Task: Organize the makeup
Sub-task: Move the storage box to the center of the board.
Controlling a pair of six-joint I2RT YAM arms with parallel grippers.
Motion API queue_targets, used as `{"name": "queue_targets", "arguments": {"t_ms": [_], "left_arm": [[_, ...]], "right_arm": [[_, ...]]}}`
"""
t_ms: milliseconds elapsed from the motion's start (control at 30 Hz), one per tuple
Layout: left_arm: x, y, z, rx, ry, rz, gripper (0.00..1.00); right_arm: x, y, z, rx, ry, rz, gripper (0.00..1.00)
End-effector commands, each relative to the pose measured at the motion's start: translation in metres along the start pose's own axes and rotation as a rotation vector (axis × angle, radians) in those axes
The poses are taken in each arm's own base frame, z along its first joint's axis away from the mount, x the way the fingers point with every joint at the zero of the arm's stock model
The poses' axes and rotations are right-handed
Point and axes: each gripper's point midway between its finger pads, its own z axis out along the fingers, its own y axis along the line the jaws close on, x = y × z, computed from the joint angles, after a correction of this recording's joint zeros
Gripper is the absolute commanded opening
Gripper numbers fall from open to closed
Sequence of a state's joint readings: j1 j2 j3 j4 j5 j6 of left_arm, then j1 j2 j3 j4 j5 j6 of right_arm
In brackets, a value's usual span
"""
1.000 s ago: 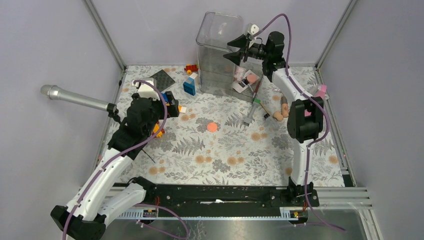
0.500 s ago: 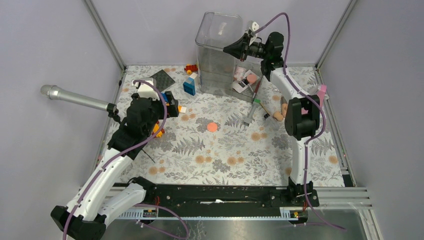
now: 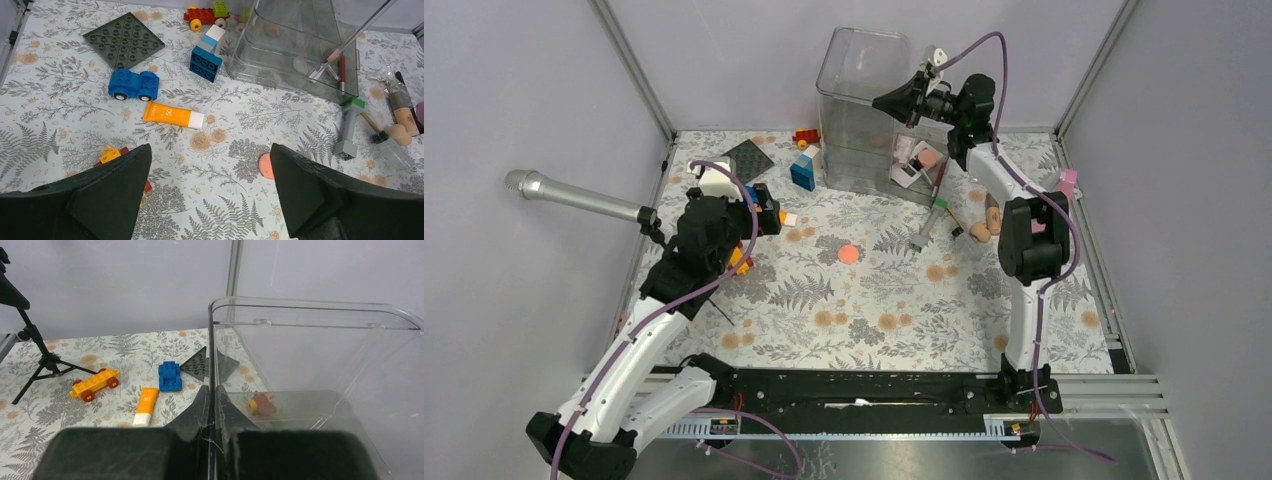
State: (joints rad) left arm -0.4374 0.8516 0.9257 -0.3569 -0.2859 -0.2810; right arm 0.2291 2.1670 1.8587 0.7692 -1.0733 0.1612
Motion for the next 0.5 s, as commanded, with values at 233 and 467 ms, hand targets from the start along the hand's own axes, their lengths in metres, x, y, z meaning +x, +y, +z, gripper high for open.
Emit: {"name": "queue_targets", "arguments": {"t_ms": [233, 467], "left_arm": [[-0.016, -0.004, -0.002, 0.024, -0.062, -0.029, 0.99], [-0.015, -0.004, -0.001, 0.023, -0.059, -0.031, 0.99]], "right_arm": [[-0.056, 0.069, 0.008, -0.005, -0.018, -0.143, 0.00], [-0.044, 0.100, 0.016, 0.017, -0.001, -0.173, 0.00]]}}
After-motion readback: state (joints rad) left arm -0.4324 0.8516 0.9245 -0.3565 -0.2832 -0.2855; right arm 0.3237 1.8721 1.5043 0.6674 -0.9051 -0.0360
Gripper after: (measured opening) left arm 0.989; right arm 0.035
